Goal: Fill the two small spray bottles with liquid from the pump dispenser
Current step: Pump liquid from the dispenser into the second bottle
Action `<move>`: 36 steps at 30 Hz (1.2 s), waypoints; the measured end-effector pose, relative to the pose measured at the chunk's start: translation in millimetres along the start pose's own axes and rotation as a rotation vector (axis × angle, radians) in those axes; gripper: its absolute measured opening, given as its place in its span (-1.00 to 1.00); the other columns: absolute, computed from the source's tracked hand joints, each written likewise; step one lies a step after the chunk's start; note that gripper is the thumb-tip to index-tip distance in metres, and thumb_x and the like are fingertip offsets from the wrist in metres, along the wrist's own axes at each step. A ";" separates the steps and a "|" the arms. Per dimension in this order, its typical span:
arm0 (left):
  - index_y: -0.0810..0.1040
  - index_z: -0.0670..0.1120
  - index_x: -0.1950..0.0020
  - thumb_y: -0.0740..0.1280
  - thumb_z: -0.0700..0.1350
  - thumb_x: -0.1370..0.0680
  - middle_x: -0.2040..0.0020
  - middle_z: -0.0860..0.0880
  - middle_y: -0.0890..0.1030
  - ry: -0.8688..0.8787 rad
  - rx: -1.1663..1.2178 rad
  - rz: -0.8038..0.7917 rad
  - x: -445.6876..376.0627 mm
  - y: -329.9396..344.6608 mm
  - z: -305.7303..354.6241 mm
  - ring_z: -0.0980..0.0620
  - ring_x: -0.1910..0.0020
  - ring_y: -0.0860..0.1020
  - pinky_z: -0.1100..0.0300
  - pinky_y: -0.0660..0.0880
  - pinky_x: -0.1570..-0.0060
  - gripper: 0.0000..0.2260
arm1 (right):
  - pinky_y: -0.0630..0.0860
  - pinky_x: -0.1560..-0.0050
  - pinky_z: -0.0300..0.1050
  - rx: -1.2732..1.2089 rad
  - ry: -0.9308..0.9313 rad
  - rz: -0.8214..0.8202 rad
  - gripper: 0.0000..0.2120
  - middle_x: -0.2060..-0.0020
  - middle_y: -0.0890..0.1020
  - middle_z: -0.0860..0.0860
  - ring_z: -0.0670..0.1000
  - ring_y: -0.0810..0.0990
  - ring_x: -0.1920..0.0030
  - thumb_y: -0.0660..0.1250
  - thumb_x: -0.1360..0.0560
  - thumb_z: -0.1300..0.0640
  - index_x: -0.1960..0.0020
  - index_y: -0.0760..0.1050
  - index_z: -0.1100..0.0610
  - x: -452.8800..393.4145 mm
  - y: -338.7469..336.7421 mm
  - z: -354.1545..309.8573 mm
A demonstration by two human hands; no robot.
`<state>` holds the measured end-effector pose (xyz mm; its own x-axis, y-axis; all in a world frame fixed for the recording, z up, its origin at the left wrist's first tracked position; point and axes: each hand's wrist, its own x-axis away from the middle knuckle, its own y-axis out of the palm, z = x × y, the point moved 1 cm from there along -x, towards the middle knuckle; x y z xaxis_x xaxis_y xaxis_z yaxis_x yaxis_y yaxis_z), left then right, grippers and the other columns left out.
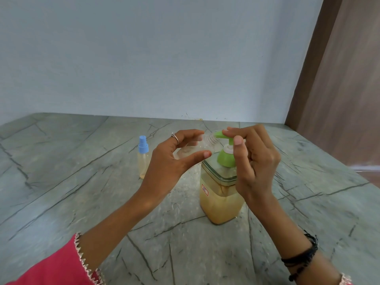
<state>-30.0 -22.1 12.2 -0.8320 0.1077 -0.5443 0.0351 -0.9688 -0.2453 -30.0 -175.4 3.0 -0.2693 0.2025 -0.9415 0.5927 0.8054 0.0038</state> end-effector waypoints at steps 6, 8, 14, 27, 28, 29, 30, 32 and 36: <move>0.54 0.06 -0.10 0.43 0.03 -0.28 0.00 0.18 0.61 -0.010 0.005 0.001 -0.6 -0.2 -0.1 0.31 -0.04 0.54 0.46 0.44 -0.03 -0.60 | 0.28 0.36 -0.43 -0.003 -0.009 -0.007 -0.67 0.27 0.54 -0.06 -0.29 0.45 0.31 0.15 -0.54 0.11 0.19 0.62 0.24 -2.7 0.6 1.0; 0.54 0.07 -0.09 0.43 0.04 -0.27 -0.01 0.17 0.61 -0.012 0.003 -0.004 0.0 0.1 0.0 0.30 -0.04 0.54 0.45 0.44 -0.05 -0.60 | 0.29 0.38 -0.37 -0.022 -0.018 -0.021 -0.68 0.32 0.52 -0.05 -0.21 0.47 0.34 0.16 -0.53 0.11 0.24 0.60 0.24 -3.8 0.2 1.7; 0.56 0.07 -0.09 0.44 0.04 -0.26 -0.01 0.17 0.62 -0.023 0.008 -0.014 0.4 -1.6 -2.5 0.31 -0.06 0.54 0.46 0.41 -0.10 -0.60 | 0.11 0.45 -0.35 0.069 0.000 -0.059 -0.60 0.43 0.29 -0.23 -0.19 0.24 0.47 0.20 -0.51 0.06 0.41 0.46 0.27 -9.4 3.4 0.0; 0.56 0.06 -0.09 0.43 0.02 -0.27 0.00 0.15 0.63 -0.017 0.027 -0.011 -0.7 -0.5 -0.9 0.30 -0.03 0.54 0.50 0.40 -0.01 -0.61 | 0.23 0.37 -0.48 0.014 0.008 -0.076 -0.68 0.24 0.51 0.00 -0.33 0.37 0.36 0.16 -0.53 0.08 0.15 0.59 0.26 -1.2 0.9 1.3; 0.56 0.06 -0.09 0.43 0.02 -0.27 0.00 0.15 0.63 -0.018 0.030 -0.011 -0.6 -0.2 -0.8 0.29 -0.03 0.54 0.50 0.40 -0.01 -0.61 | 0.23 0.37 -0.48 0.016 0.002 -0.069 -0.68 0.23 0.50 -0.02 -0.34 0.38 0.35 0.16 -0.53 0.09 0.14 0.60 0.26 -0.7 0.6 0.8; 0.56 0.06 -0.09 0.43 0.02 -0.27 0.00 0.15 0.63 -0.019 0.032 -0.009 -0.5 -0.1 -0.9 0.29 -0.04 0.55 0.50 0.40 -0.01 -0.61 | 0.23 0.37 -0.49 0.017 -0.002 -0.062 -0.69 0.23 0.49 -0.04 -0.35 0.38 0.35 0.16 -0.53 0.09 0.13 0.60 0.26 -0.3 0.1 0.5; 0.56 0.07 -0.08 0.43 0.02 -0.27 0.00 0.15 0.63 -0.019 0.032 -0.008 -0.5 -0.1 -1.0 0.28 -0.04 0.55 0.50 0.40 -0.01 -0.61 | 0.23 0.37 -0.49 0.016 -0.005 -0.057 -0.69 0.23 0.48 -0.05 -0.36 0.39 0.34 0.16 -0.52 0.10 0.13 0.60 0.26 -0.2 -0.1 0.5; 0.55 0.08 -0.08 0.43 0.03 -0.27 0.00 0.15 0.63 -0.017 0.027 -0.008 -0.4 0.0 -1.1 0.28 -0.04 0.55 0.49 0.40 -0.02 -0.62 | 0.23 0.36 -0.49 0.011 -0.006 -0.051 -0.69 0.23 0.48 -0.06 -0.35 0.39 0.33 0.16 -0.52 0.10 0.13 0.60 0.25 -0.6 -0.3 0.7; 0.55 0.09 -0.07 0.43 0.02 -0.27 0.00 0.15 0.63 -0.015 0.030 -0.013 -0.7 -0.6 -1.1 0.30 -0.04 0.54 0.49 0.42 -0.03 -0.63 | 0.25 0.36 -0.45 0.012 -0.006 -0.030 -0.68 0.26 0.50 -0.06 -0.31 0.39 0.33 0.16 -0.53 0.09 0.18 0.60 0.24 -2.5 0.7 0.6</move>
<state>-28.8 -21.3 11.8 -0.8407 0.1175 -0.5286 0.0076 -0.9735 -0.2284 -28.4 -175.6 5.2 -0.2829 0.1751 -0.9430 0.5933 0.8044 -0.0286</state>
